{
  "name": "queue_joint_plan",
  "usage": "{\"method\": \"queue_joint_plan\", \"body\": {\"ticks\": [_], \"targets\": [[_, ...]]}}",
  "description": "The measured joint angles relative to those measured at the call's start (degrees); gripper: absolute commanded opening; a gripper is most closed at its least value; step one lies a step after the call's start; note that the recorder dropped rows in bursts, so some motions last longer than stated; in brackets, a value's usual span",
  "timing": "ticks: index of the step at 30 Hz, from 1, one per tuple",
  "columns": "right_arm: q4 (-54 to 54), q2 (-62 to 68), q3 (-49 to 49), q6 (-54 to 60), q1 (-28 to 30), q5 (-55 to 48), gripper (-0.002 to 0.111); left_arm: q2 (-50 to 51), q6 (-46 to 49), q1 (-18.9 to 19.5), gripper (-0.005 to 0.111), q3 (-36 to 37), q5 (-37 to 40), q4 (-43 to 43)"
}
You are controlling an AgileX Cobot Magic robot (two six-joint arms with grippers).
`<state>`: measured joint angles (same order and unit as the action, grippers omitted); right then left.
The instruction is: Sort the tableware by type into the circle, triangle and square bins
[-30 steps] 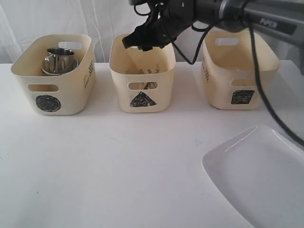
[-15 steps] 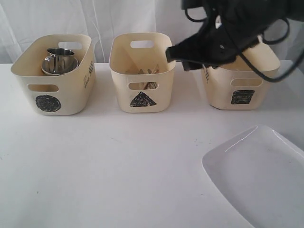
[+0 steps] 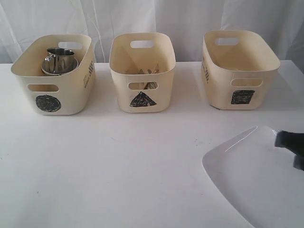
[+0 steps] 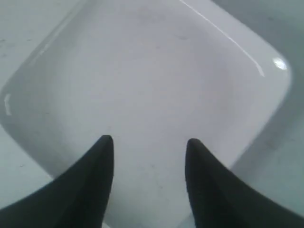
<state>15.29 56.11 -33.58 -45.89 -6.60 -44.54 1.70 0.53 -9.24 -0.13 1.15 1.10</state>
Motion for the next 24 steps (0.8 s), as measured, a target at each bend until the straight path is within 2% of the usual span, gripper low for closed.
{"method": "queue_joint_plan", "body": {"ticks": [4, 12, 24], "targets": [[0.9, -7.2, 4.7, -4.6, 5.1, -5.4, 0.045, 0.0, 0.0, 0.0, 0.029, 0.0, 0.0, 0.0], [0.0, -12.6, 7.6, -10.6, 8.9, -8.2, 0.045, 0.0, 0.0, 0.0, 0.029, 0.0, 0.0, 0.0], [-4.2, -11.9, 15.6, -13.1, 10.3, 1.7, 0.045, 0.0, 0.0, 0.0, 0.029, 0.0, 0.0, 0.0]]}}
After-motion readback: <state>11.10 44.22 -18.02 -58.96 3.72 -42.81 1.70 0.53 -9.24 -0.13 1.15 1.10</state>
